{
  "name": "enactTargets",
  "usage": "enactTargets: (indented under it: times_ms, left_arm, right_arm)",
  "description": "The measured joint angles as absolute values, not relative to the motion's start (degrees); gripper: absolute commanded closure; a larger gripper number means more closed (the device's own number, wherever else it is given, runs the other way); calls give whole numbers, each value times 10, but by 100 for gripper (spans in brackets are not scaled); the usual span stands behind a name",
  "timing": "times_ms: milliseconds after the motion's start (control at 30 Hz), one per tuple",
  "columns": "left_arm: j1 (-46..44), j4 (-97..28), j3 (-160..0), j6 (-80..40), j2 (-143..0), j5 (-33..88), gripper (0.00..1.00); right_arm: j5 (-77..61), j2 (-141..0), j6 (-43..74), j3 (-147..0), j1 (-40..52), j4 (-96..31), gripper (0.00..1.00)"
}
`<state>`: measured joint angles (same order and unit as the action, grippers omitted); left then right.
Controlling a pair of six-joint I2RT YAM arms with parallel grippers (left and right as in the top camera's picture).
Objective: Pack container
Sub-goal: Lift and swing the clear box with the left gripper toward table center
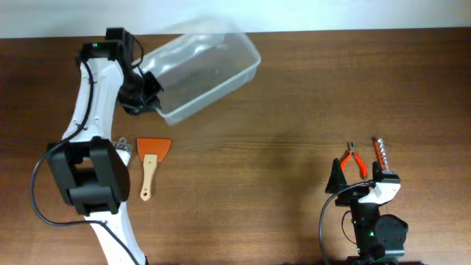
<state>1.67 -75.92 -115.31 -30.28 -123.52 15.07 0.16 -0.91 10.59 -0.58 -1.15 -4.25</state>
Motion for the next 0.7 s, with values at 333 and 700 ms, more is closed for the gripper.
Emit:
enactTargets:
  times_ms: [333,700]
  left_arm:
    - [0,-824,-1183,-249,-1120,157,98]
    - [-103,-943,-1188,-199,-1042,141,98]
  right_arm:
    - [2,-9,106,-6,-11,-42,1]
    - [2,-9,106,-6,-11,-43,1]
